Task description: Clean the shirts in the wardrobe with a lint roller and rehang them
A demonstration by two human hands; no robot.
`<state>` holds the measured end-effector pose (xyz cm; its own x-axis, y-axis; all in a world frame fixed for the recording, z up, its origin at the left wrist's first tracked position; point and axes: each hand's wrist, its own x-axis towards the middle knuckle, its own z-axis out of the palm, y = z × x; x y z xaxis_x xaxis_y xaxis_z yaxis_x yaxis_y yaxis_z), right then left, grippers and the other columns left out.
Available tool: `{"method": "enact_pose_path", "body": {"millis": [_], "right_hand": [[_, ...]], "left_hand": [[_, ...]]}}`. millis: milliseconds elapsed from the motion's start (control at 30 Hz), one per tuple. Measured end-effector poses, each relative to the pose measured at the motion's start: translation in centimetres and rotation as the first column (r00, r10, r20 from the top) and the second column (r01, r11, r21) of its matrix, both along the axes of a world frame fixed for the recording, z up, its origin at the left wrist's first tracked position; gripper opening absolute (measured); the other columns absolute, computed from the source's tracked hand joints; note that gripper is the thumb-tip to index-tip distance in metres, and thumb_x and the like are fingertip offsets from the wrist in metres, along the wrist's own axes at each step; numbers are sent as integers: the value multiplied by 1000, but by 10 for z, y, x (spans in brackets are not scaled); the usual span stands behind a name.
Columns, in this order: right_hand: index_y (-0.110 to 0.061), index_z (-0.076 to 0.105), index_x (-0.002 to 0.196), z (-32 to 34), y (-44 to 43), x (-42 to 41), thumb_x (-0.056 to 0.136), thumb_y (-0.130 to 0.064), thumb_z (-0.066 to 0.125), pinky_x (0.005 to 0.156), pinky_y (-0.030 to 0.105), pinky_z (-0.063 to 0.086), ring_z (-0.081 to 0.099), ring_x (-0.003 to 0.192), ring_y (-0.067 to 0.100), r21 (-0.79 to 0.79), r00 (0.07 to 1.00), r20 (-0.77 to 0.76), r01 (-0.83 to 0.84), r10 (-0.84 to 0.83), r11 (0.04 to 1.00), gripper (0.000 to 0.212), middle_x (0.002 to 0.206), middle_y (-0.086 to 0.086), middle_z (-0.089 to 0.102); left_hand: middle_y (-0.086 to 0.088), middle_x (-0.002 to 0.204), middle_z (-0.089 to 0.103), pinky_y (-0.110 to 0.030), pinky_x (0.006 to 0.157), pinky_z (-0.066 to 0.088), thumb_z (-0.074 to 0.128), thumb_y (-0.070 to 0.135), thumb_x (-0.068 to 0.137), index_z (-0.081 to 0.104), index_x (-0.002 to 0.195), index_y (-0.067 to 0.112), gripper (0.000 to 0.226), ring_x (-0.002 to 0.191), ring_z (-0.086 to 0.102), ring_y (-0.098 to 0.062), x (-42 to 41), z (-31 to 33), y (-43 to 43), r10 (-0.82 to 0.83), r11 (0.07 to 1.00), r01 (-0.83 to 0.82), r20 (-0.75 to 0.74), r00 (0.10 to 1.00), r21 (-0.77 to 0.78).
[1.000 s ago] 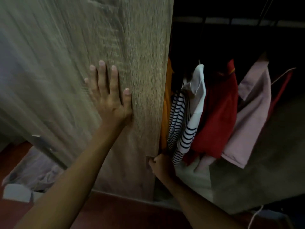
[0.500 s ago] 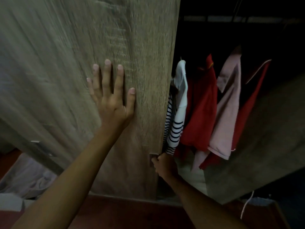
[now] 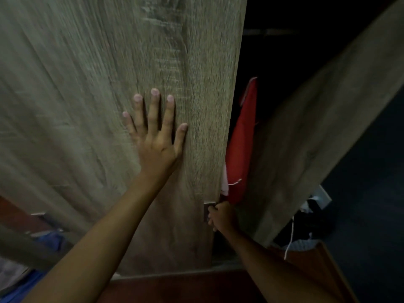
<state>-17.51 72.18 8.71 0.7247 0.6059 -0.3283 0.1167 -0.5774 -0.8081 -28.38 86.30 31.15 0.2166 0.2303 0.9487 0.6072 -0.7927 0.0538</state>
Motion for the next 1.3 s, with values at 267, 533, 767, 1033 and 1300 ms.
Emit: {"method": "enact_pose_path", "body": {"millis": [267, 533, 767, 1033, 1300], "right_hand": [[5, 66, 74, 8, -62, 80, 96, -16, 59, 30, 19, 38, 49, 25, 6, 45, 990, -51, 130, -128, 990, 31, 53, 6, 62], [9, 66, 80, 9, -108, 138, 97, -20, 58, 35, 21, 42, 50, 28, 8, 78, 983, -69, 174, -169, 982, 35, 57, 10, 66], [13, 63, 92, 14, -133, 173, 98, -17, 56, 35, 19, 40, 49, 28, 5, 73, 978, -103, 190, -182, 979, 32, 60, 10, 63], [9, 58, 110, 19, -150, 187, 99, -17, 54, 30, 15, 35, 48, 25, 3, 84, 964, -173, 221, -204, 972, 28, 66, 11, 61], [4, 58, 101, 32, -160, 183, 97, -23, 59, 37, 26, 50, 61, 43, 15, 56, 955, -154, 263, -252, 963, 27, 73, 15, 65]], "left_hand": [[-13, 157, 32, -67, 114, 16, 57, 48, 99, 31, 154, 18, 68, 152, -8, -19, 88, -3, -62, -45, 999, 45, -30, 999, -5], [-15, 156, 36, -64, 115, 12, 55, 49, 99, 24, 155, 17, 71, 152, 8, -30, 152, -3, -110, -78, 997, 77, -28, 997, -4], [-16, 154, 42, -58, 118, 6, 56, 48, 99, 37, 152, 17, 64, 142, 28, -43, 187, -3, -134, -52, 998, 53, -34, 998, 29], [-16, 155, 41, -52, 120, -1, 54, 47, 100, 36, 152, 17, 62, 142, 27, -42, 206, 0, -150, -66, 997, 67, -40, 997, 27], [-19, 159, 32, -66, 116, 6, 52, 46, 100, 40, 152, 11, 64, 146, 21, -46, 195, 10, -168, -242, 968, 233, -98, 965, -93]]}}
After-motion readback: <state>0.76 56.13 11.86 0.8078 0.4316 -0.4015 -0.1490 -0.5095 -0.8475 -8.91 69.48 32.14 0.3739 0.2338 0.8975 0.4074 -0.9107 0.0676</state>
